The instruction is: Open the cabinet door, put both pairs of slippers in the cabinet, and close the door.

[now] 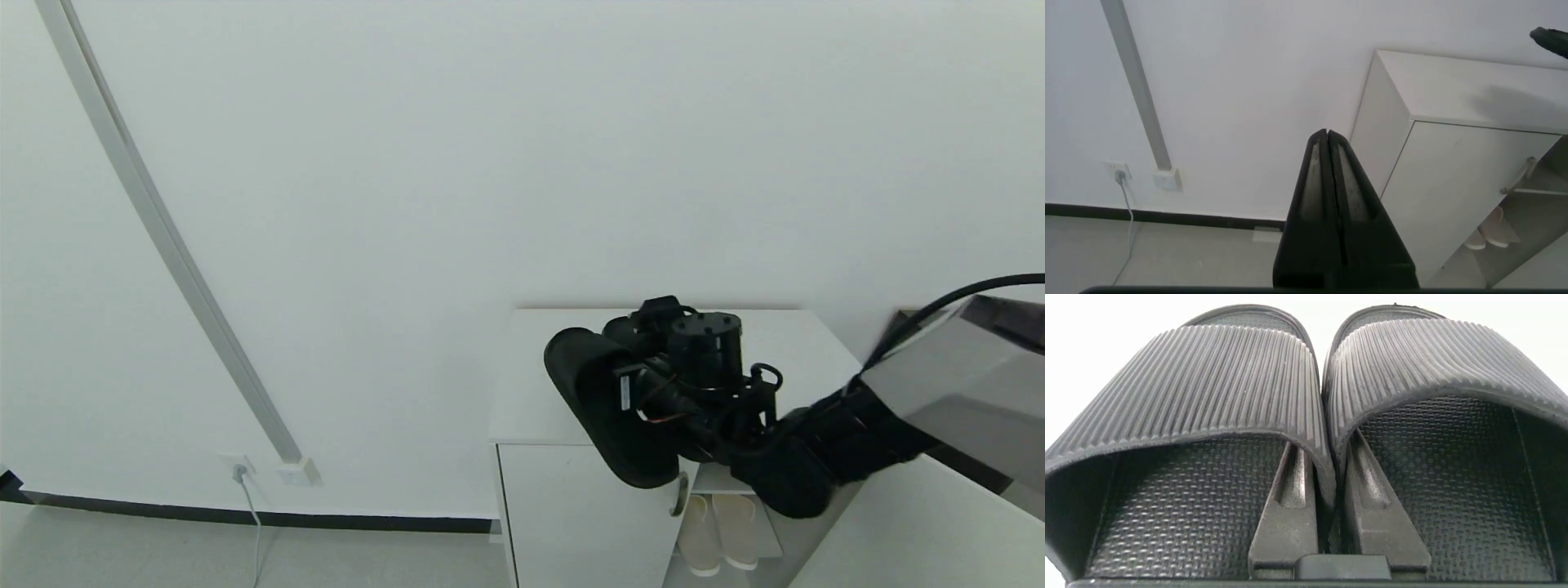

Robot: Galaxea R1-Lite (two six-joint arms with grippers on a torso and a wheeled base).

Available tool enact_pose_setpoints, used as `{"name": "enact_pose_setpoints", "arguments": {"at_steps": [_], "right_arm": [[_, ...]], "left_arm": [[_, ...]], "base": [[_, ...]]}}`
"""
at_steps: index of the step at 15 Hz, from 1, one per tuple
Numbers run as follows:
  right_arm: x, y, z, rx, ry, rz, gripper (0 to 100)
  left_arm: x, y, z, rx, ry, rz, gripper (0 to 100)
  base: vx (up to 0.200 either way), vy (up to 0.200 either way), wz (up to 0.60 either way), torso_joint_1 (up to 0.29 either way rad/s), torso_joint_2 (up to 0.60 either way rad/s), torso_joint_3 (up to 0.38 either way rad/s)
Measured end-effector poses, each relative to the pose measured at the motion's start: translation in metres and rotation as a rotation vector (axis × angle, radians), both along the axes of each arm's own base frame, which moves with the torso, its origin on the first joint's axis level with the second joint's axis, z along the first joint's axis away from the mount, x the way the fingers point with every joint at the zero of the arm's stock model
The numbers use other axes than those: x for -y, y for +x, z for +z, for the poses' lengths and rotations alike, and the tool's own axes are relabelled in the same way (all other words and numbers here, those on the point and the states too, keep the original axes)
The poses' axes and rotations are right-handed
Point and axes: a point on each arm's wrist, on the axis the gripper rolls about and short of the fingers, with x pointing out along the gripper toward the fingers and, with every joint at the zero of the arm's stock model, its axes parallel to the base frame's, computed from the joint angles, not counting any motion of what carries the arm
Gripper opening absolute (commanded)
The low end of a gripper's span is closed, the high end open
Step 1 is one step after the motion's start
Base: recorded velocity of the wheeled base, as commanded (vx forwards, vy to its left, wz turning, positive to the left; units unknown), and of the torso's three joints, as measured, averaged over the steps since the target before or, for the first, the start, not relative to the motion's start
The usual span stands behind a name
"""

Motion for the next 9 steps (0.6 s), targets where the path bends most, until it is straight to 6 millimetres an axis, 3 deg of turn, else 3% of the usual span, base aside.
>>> {"name": "enact_pose_setpoints", "arguments": {"at_steps": [5, 9], "right_arm": [[0.044, -0.071, 0.021, -0.017, 0.033, 0.254, 0], [0.056, -0.087, 0.035, 0.002, 0.043, 0.276, 0]], "left_arm": [[0.0, 0.0, 0.0, -0.001, 0.0, 0.0, 0], [0.0, 0.0, 0.0, -0.001, 0.0, 0.0, 0]], "base": [[0.0, 0.0, 0.0, 0.0, 0.0, 0.0], [0.0, 0.0, 0.0, 0.0, 0.0, 0.0]]}}
